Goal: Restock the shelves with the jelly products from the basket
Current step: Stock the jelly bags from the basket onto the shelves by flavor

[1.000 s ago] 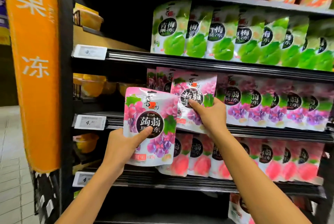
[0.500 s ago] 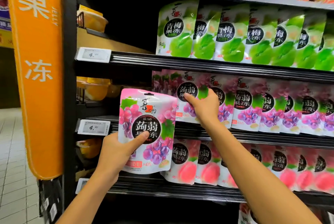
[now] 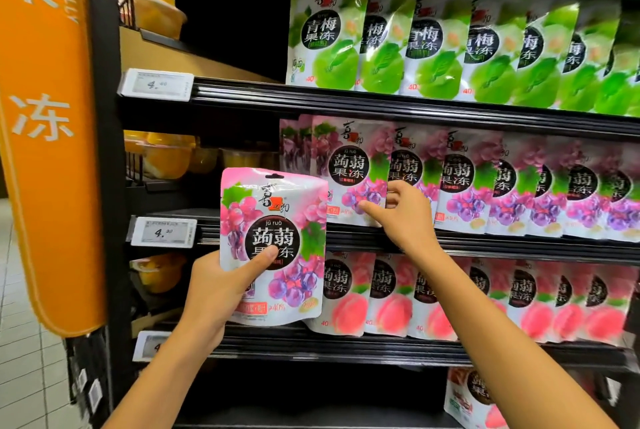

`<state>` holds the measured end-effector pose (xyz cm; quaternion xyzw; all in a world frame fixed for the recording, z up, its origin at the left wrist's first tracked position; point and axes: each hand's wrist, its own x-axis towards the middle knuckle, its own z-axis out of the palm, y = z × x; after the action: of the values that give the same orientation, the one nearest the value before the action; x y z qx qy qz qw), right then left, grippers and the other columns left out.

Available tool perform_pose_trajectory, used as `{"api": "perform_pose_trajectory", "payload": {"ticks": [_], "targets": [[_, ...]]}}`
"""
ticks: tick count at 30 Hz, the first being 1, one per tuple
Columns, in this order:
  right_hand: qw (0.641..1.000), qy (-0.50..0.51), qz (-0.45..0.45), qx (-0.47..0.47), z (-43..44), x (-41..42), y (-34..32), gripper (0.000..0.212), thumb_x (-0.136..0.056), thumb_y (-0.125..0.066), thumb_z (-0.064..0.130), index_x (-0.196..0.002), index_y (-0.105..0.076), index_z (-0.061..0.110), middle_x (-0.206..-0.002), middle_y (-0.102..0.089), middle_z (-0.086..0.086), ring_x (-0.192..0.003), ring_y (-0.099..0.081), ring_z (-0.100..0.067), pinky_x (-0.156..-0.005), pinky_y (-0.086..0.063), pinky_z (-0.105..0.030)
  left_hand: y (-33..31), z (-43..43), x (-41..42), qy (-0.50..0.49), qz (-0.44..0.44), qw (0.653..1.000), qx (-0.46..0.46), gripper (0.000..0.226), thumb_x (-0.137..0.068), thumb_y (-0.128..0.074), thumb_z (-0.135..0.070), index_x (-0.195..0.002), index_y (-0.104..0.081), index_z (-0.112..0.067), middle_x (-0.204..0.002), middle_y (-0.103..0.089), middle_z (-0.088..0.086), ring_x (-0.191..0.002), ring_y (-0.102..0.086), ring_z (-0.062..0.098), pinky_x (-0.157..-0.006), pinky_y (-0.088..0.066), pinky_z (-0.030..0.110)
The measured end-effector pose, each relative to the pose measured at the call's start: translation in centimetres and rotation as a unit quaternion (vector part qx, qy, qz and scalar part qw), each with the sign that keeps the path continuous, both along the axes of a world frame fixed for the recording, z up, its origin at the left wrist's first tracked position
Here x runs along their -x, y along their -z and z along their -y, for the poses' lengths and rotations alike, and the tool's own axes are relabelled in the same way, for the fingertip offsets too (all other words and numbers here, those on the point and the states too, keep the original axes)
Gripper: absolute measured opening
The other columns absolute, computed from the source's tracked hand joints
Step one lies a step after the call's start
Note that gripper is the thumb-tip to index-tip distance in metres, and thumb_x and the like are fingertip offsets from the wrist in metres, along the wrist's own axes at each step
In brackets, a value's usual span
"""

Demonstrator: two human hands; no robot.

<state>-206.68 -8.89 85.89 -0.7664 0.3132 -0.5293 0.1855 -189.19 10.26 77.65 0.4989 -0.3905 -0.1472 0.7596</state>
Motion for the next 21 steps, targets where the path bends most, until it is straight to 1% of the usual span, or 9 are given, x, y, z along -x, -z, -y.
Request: {"api": "perform_pose_trajectory", "payload": {"ticks": [1,3,5,9,11,13,16,18,21], "targets": [[1.0,0.011,-0.013,0.005,0.1,0.4,0.1,0.032,-0.076,-0.082,0.025,-0.091,-0.055,0.016,-0.064,-0.053,0.01,-0.059,-0.051,-0.006,-0.057,-0.041,-0.019,0.0,0.1,0.0,0.0,-0.001,1.0,0.001,0.037,-0.052,-0.084,-0.044,-0.084,-0.077,-0.025,-0.085,-0.078,0.003,-0.078,-0.075,0.021,-0.061,-0.058,0.03],[0.999,0.027,-0.034,0.012,0.2,0.9,0.2,0.02,-0.079,-0.079,0.017,-0.088,-0.063,0.011,-0.067,-0.065,-0.002,-0.065,-0.062,-0.014,-0.07,-0.052,-0.03,-0.1,0.4,0.1,0.0,-0.004,1.0,0.002,0.037,-0.052,-0.084,-0.045,-0.083,-0.077,-0.027,-0.085,-0.078,0.003,-0.078,-0.075,0.021,-0.065,-0.057,0.034],[0.998,0.047,-0.043,0.028,0.0,1.0,0.4,0.016,-0.081,-0.077,0.016,-0.085,-0.067,0.003,-0.072,-0.069,-0.01,-0.071,-0.065,-0.02,-0.076,-0.054,-0.035,-0.2,0.6,0.3,0.002,-0.003,1.0,0.001,0.035,-0.052,-0.084,-0.045,-0.082,-0.077,-0.03,-0.085,-0.078,0.003,-0.077,-0.075,0.02,-0.066,-0.057,0.034],[0.996,0.073,-0.047,0.028,0.0,1.0,0.4,0.011,-0.081,-0.076,0.019,-0.079,-0.069,0.01,-0.063,-0.066,0.001,-0.066,-0.063,-0.014,-0.07,-0.054,-0.033,0.0,0.7,0.5,0.007,-0.002,1.0,-0.002,0.037,-0.051,-0.084,-0.046,-0.082,-0.077,-0.028,-0.084,-0.078,0.003,-0.077,-0.075,0.021,-0.063,-0.058,0.033],[0.992,0.114,-0.05,0.018,0.2,1.3,0.4,0.011,-0.079,-0.076,0.027,-0.077,-0.071,0.018,-0.061,-0.065,0.01,-0.068,-0.064,-0.011,-0.066,-0.053,-0.032,0.0,0.6,0.5,0.005,0.003,1.0,-0.008,0.038,-0.052,-0.084,-0.045,-0.083,-0.076,-0.025,-0.084,-0.078,0.003,-0.076,-0.075,0.021,-0.06,-0.058,0.029],[0.987,0.151,-0.049,-0.003,0.1,1.8,0.4,0.012,-0.077,-0.076,0.036,-0.083,-0.072,0.026,-0.067,-0.065,0.014,-0.076,-0.064,-0.01,-0.067,-0.046,-0.029,-0.1,0.5,0.4,0.001,0.007,1.0,-0.012,0.035,-0.053,-0.084,-0.044,-0.082,-0.077,-0.026,-0.084,-0.078,0.003,-0.076,-0.075,0.021,-0.059,-0.058,0.028],[0.986,0.161,-0.043,-0.015,0.0,2.3,0.4,0.015,-0.078,-0.076,0.04,-0.088,-0.072,0.03,-0.07,-0.064,0.015,-0.08,-0.064,-0.011,-0.068,-0.039,-0.028,-0.3,0.4,0.4,0.003,0.001,1.0,-0.008,0.029,-0.056,-0.085,-0.042,-0.081,-0.077,-0.03,-0.085,-0.078,0.003,-0.077,-0.075,0.021,-0.062,-0.059,0.032],[0.987,0.156,-0.046,-0.018,-0.1,2.5,0.5,0.017,-0.08,-0.075,0.04,-0.092,-0.072,0.029,-0.074,-0.069,0.013,-0.083,-0.066,-0.011,-0.068,-0.04,-0.027,-0.4,0.5,0.5,0.009,-0.008,1.0,-0.004,0.032,-0.055,-0.085,-0.044,-0.082,-0.077,-0.031,-0.086,-0.078,0.003,-0.079,-0.075,0.021,-0.065,-0.058,0.033],[0.988,0.152,-0.042,0.004,-0.5,2.9,0.5,0.022,-0.084,-0.072,0.038,-0.104,-0.069,0.028,-0.083,-0.071,0.013,-0.084,-0.067,-0.01,-0.066,-0.045,-0.028,-0.7,0.8,0.9,0.016,-0.029,0.999,-0.001,0.044,-0.05,-0.086,-0.047,-0.086,-0.076,-0.023,-0.087,-0.078,0.004,-0.08,-0.075,0.021,-0.063,-0.058,0.031]]}}
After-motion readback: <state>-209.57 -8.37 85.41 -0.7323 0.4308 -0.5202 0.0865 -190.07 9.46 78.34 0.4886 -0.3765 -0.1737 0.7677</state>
